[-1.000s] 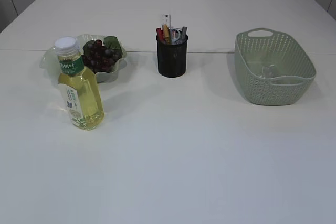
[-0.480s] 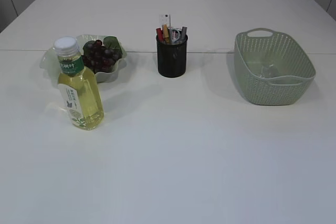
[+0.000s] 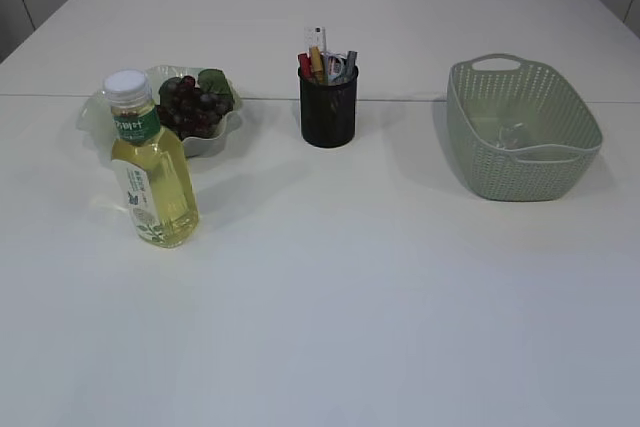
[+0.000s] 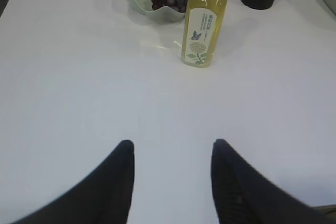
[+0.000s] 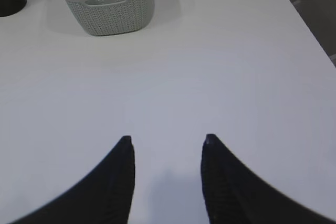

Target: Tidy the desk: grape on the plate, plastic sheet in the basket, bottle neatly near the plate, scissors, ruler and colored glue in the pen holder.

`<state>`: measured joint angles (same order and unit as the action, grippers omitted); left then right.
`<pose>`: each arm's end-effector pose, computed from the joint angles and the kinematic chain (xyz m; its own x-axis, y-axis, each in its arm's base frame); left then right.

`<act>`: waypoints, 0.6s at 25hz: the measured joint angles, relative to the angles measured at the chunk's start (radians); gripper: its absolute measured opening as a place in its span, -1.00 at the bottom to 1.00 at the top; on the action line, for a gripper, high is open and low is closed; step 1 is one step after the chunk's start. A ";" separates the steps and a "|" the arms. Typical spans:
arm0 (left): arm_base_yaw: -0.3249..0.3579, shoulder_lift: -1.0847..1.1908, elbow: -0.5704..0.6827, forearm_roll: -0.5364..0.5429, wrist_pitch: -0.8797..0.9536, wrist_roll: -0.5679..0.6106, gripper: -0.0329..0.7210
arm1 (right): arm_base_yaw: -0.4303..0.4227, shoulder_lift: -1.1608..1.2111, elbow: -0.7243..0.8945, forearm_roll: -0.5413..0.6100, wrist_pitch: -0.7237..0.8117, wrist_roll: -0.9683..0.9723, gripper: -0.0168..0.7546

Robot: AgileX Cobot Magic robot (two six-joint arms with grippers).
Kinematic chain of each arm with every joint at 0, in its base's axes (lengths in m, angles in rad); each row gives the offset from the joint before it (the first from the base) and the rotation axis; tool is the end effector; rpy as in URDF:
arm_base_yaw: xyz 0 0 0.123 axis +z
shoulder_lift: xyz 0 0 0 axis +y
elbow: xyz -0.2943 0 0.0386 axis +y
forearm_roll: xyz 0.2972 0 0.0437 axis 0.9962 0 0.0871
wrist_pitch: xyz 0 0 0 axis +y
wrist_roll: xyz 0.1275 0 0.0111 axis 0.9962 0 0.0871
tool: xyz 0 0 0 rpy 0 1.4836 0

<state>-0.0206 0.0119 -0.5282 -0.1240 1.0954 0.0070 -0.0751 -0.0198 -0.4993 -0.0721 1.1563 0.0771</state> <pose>0.0551 -0.0152 0.2901 -0.4747 -0.0399 -0.8792 0.0939 0.9910 -0.0957 0.0495 -0.0122 0.2745 -0.5135 0.0867 -0.8537 0.1558 0.9878 0.0066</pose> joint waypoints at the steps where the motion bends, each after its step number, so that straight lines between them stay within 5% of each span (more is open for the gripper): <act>1: 0.000 0.000 0.000 0.000 0.000 0.000 0.00 | -0.002 0.000 0.000 0.000 0.000 0.000 -0.07; 15: 0.002 0.000 0.000 0.028 0.000 0.020 -0.04 | -0.002 0.000 0.000 0.091 0.000 -0.190 -0.07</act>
<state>-0.0190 0.0119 -0.5282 -0.0959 1.0954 0.0268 -0.0768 -0.0198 -0.4993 0.0193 1.1563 -0.1127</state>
